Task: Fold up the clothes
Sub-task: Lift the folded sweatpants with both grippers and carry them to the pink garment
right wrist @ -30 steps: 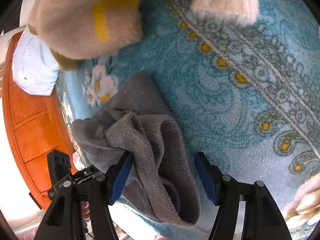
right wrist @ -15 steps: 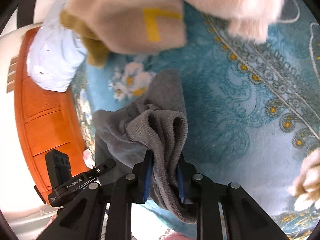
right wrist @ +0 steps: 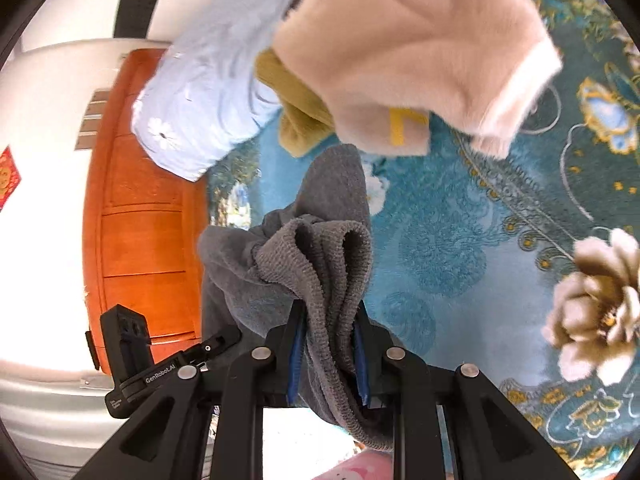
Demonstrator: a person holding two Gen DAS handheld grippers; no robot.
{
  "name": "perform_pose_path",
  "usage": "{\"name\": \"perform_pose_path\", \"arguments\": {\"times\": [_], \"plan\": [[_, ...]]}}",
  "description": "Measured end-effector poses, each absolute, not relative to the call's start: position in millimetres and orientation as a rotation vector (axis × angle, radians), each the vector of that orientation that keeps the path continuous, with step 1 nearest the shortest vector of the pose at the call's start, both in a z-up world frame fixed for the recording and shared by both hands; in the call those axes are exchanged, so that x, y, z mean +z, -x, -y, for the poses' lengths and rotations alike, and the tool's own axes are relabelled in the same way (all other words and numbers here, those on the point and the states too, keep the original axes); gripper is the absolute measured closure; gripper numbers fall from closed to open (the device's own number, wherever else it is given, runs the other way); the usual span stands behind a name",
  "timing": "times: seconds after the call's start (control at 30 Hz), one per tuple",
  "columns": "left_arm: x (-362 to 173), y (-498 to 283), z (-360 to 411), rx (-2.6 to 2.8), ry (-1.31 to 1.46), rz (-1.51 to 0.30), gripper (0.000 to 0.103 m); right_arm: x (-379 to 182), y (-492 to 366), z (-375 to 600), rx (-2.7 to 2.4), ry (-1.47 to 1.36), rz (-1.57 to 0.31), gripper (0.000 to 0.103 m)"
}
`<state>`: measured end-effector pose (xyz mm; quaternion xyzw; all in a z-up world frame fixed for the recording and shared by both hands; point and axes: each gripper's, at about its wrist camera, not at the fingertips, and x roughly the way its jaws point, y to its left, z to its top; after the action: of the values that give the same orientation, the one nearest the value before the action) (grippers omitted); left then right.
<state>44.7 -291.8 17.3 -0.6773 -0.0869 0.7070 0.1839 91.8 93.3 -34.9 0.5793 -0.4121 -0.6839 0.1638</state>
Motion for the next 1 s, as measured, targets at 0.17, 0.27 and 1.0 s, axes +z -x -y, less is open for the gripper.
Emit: {"name": "perform_pose_path", "arguments": {"times": [0.17, 0.27, 1.0], "plan": [[51, -38, 291, 1.994, 1.784, 0.223, 0.081, 7, -124, -97, -2.077, -1.568, 1.194, 0.08], [71, -42, 290, 1.977, 1.691, 0.203, 0.081, 32, -143, -101, -2.152, -1.523, 1.208, 0.08], [135, -165, 143, 1.835, 1.337, 0.143, 0.081, 137, -268, -217, -2.497, -1.251, 1.29, 0.08]]}}
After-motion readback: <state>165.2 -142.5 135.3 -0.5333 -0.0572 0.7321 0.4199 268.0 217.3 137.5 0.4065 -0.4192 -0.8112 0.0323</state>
